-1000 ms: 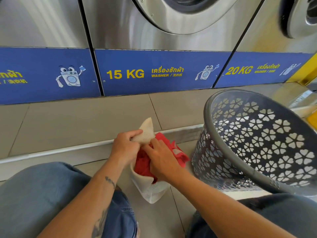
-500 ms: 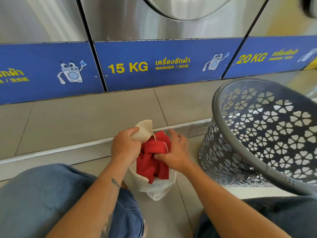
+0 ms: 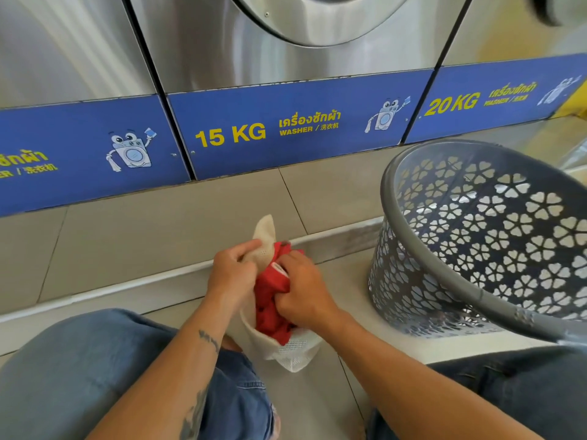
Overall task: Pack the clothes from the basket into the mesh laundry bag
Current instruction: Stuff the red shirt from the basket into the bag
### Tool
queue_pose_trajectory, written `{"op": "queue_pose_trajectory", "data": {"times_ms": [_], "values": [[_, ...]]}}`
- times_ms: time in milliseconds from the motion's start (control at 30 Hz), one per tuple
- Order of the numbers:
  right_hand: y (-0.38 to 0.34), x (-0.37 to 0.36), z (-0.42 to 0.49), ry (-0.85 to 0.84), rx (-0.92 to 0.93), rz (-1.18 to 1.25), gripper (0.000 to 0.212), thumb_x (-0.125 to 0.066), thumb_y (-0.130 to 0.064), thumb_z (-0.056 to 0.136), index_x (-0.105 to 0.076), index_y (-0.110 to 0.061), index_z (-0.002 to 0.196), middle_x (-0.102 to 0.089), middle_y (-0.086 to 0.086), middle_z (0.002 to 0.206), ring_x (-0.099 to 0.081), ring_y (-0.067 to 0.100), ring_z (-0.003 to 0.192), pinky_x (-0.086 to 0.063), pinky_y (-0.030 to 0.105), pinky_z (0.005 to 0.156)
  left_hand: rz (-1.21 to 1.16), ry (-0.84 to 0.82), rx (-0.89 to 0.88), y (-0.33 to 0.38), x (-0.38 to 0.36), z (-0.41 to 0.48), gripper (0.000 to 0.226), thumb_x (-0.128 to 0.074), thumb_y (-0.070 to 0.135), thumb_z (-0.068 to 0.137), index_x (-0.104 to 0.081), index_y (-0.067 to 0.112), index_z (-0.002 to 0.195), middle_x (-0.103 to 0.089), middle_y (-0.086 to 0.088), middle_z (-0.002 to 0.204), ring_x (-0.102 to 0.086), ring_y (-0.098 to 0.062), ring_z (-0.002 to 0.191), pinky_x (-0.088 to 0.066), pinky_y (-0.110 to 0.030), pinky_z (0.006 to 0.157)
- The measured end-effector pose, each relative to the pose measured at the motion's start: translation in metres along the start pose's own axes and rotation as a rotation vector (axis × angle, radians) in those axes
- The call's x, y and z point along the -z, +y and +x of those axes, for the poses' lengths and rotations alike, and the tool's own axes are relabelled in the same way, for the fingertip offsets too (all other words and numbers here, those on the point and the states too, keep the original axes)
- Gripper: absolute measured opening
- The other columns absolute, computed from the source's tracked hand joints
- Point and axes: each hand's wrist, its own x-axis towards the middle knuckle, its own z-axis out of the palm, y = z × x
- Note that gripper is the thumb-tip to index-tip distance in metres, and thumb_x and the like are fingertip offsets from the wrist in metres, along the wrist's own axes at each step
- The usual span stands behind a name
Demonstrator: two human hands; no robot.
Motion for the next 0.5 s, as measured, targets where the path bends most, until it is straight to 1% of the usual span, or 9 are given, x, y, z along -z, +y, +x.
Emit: {"op": "queue_pose_trajectory", "data": {"times_ms": [67, 100, 167, 200, 267, 333, 400, 467, 500], "values": [[-0.002, -0.01, -0.006, -0.121, 0.005, 0.084, 0.033, -0.063, -0.007, 0.069, -0.059, -0.016, 0.1, -0.063, 0.002, 0.103, -0.057, 0.02, 0.096, -0.046, 0.029, 0.078, -0.066, -0.007, 0.021, -0.001, 0.004, 0.001, 0.053, -0.048, -0.005, 0.082, -0.07, 0.026, 0.119, -0.062, 0.004, 0.122, -0.059, -0.015, 0.109, -0.049, -0.037, 0.099], [0.002, -0.015, -0.009, -0.18, -0.005, 0.106, 0.036, -0.064, -0.005, 0.07, -0.06, -0.015, 0.105, -0.065, 0.002, 0.106, -0.059, 0.02, 0.099, -0.049, 0.032, 0.082, -0.077, -0.043, 0.026, -0.002, 0.005, 0.0, 0.055, -0.048, -0.007, 0.081, -0.07, 0.028, 0.117, -0.062, 0.004, 0.122, -0.059, -0.015, 0.108, -0.049, -0.037, 0.099], [0.02, -0.026, -0.016, -0.292, -0.042, 0.065, 0.042, -0.065, -0.008, 0.072, -0.061, -0.019, 0.112, -0.067, -0.002, 0.112, -0.063, 0.019, 0.105, -0.054, 0.038, 0.09, -0.073, -0.123, 0.027, -0.006, 0.005, -0.003, 0.057, -0.048, -0.011, 0.081, -0.072, 0.03, 0.113, -0.063, 0.001, 0.123, -0.06, -0.015, 0.107, -0.051, -0.035, 0.097], [0.025, -0.028, -0.017, -0.332, -0.074, 0.047, 0.043, -0.066, -0.009, 0.073, -0.062, -0.022, 0.115, -0.068, -0.004, 0.114, -0.063, 0.018, 0.107, -0.055, 0.039, 0.093, -0.074, -0.138, 0.028, -0.007, 0.005, -0.004, 0.057, -0.048, -0.013, 0.082, -0.072, 0.03, 0.111, -0.063, 0.0, 0.121, -0.061, -0.015, 0.106, -0.052, -0.034, 0.094], [0.034, -0.029, -0.012, -0.361, -0.13, 0.069, 0.046, -0.067, -0.012, 0.075, -0.063, -0.027, 0.118, -0.068, -0.007, 0.118, -0.063, 0.017, 0.111, -0.054, 0.039, 0.097, -0.089, -0.114, 0.048, -0.008, 0.008, -0.003, 0.055, -0.049, -0.013, 0.083, -0.072, 0.028, 0.111, -0.064, 0.001, 0.118, -0.062, -0.013, 0.103, -0.053, -0.033, 0.092], [0.037, -0.029, -0.005, -0.349, -0.188, 0.076, 0.046, -0.067, -0.016, 0.078, -0.062, -0.029, 0.121, -0.067, -0.008, 0.122, -0.061, 0.017, 0.115, -0.051, 0.038, 0.101, -0.103, -0.069, 0.057, -0.012, 0.013, 0.002, 0.054, -0.048, -0.012, 0.083, -0.073, 0.029, 0.109, -0.065, 0.002, 0.118, -0.061, -0.013, 0.106, -0.052, -0.036, 0.096], [0.041, -0.029, 0.001, -0.384, -0.227, 0.034, 0.047, -0.064, -0.022, 0.079, -0.059, -0.027, 0.125, -0.064, -0.005, 0.127, -0.059, 0.02, 0.118, -0.048, 0.037, 0.104, -0.084, -0.031, 0.056, -0.014, 0.015, 0.005, 0.054, -0.047, -0.01, 0.083, -0.074, 0.031, 0.107, -0.065, 0.004, 0.12, -0.06, -0.015, 0.112, -0.049, -0.038, 0.1], [0.042, -0.028, 0.007, -0.417, -0.258, -0.077, 0.059, -0.058, -0.033, 0.073, -0.055, -0.025, 0.132, -0.061, 0.0, 0.133, -0.056, 0.025, 0.124, -0.045, 0.042, 0.107, -0.017, -0.017, 0.035, -0.016, 0.013, 0.004, 0.053, -0.044, -0.007, 0.085, -0.072, 0.031, 0.111, -0.063, 0.006, 0.124, -0.056, -0.013, 0.114, -0.047, -0.033, 0.101], [0.043, -0.029, 0.011, -0.436, -0.267, -0.136, 0.069, -0.055, -0.037, 0.07, -0.05, -0.023, 0.137, -0.058, 0.003, 0.138, -0.052, 0.028, 0.129, -0.044, 0.044, 0.109, 0.023, -0.024, 0.015, -0.016, 0.01, 0.003, 0.052, -0.043, -0.005, 0.087, -0.071, 0.03, 0.114, -0.061, 0.006, 0.126, -0.054, -0.01, 0.111, -0.045, -0.027, 0.097]]}}
